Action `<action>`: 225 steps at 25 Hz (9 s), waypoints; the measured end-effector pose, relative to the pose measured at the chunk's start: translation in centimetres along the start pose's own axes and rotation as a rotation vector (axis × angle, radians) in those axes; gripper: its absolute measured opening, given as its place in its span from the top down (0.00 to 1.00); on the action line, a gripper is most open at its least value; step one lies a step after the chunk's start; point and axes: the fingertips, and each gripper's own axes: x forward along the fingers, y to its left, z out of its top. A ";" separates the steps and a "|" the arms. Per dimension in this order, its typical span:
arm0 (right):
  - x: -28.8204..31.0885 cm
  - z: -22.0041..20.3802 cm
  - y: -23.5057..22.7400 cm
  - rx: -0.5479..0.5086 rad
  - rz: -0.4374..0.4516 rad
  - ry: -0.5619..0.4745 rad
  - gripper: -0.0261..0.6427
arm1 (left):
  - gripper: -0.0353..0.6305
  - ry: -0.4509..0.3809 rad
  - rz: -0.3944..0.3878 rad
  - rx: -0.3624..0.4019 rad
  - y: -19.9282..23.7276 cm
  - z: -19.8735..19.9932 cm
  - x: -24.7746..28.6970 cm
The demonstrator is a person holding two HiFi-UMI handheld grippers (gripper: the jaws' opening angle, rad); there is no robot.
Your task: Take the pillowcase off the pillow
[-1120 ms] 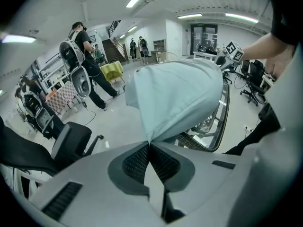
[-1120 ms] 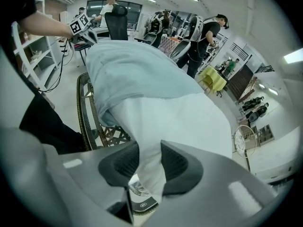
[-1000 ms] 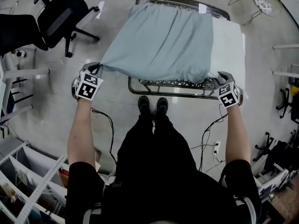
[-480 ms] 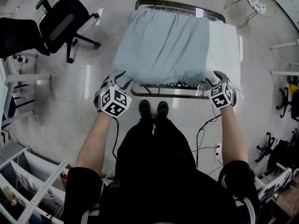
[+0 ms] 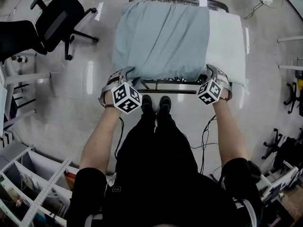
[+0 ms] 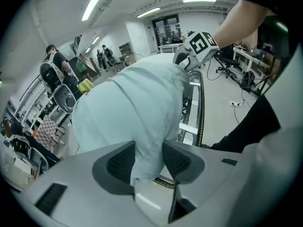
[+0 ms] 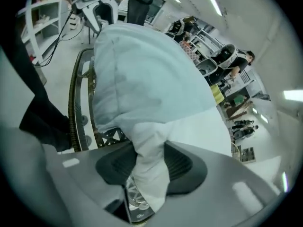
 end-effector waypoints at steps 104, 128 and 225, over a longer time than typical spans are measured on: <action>-1.5 5.3 1.2 -0.027 0.104 -0.145 0.77 | 0.93 -0.058 -0.118 0.347 3.5 2.4 -1.5; 3.6 6.8 -19.1 0.211 0.143 -0.161 0.58 | 0.83 -0.172 -0.052 -0.083 24.4 14.3 3.7; 7.2 16.1 -18.0 -0.061 1.132 -0.158 0.60 | 0.94 0.207 -0.300 0.352 33.7 4.5 11.8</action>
